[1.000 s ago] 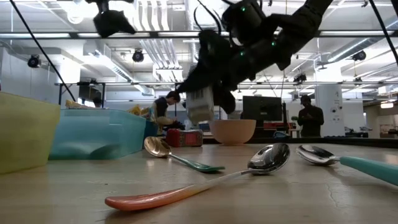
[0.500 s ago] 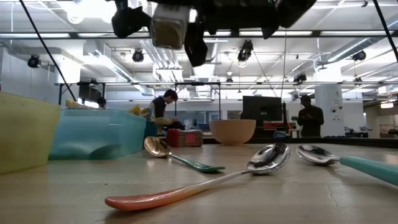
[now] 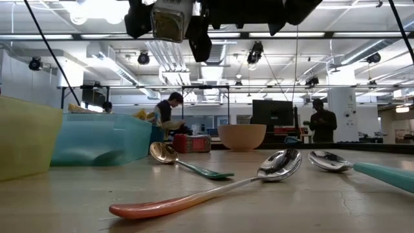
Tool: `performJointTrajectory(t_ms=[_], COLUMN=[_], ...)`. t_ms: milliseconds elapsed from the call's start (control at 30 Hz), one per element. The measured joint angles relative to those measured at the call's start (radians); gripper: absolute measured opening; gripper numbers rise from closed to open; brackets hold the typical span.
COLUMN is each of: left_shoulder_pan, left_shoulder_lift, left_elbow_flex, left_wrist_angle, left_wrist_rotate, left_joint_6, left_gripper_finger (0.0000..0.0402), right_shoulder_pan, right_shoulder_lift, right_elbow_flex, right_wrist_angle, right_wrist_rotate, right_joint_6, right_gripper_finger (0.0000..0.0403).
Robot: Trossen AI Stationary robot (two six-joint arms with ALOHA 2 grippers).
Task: Pick & Place Food Item
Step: Put the white seasoning bottle into the yellow bin
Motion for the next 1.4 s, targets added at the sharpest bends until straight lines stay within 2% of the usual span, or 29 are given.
performJointTrajectory(t_ms=[567, 900, 1133, 1400], left_shoulder_pan=[0.0, 0.002, 0.003, 0.007], left_shoulder_lift=[0.039, 0.044, 0.056, 0.049], left_elbow_flex=[0.0, 0.004, 0.004, 0.004], left_wrist_angle=[0.073, 0.171, 0.162, 0.154], left_wrist_rotate=[0.004, -0.009, 0.058, 0.074], left_joint_6=[0.01, 0.029, 0.021, -0.022], left_gripper_finger=[0.0312, 0.0312, 0.0312, 0.0312], right_shoulder_pan=[0.028, 0.04, 0.041, 0.041], right_shoulder_lift=[-0.001, 0.002, 0.002, 0.002], right_elbow_flex=[0.0, 0.002, 0.016, 0.016], right_wrist_angle=[0.004, 0.003, 0.0, -0.002], right_wrist_rotate=[-0.008, -0.015, -0.018, -0.016], right_joint_6=[0.008, 0.003, -0.019, -0.02], right_gripper_finger=[0.0188, 0.0188, 0.0188, 0.0188])
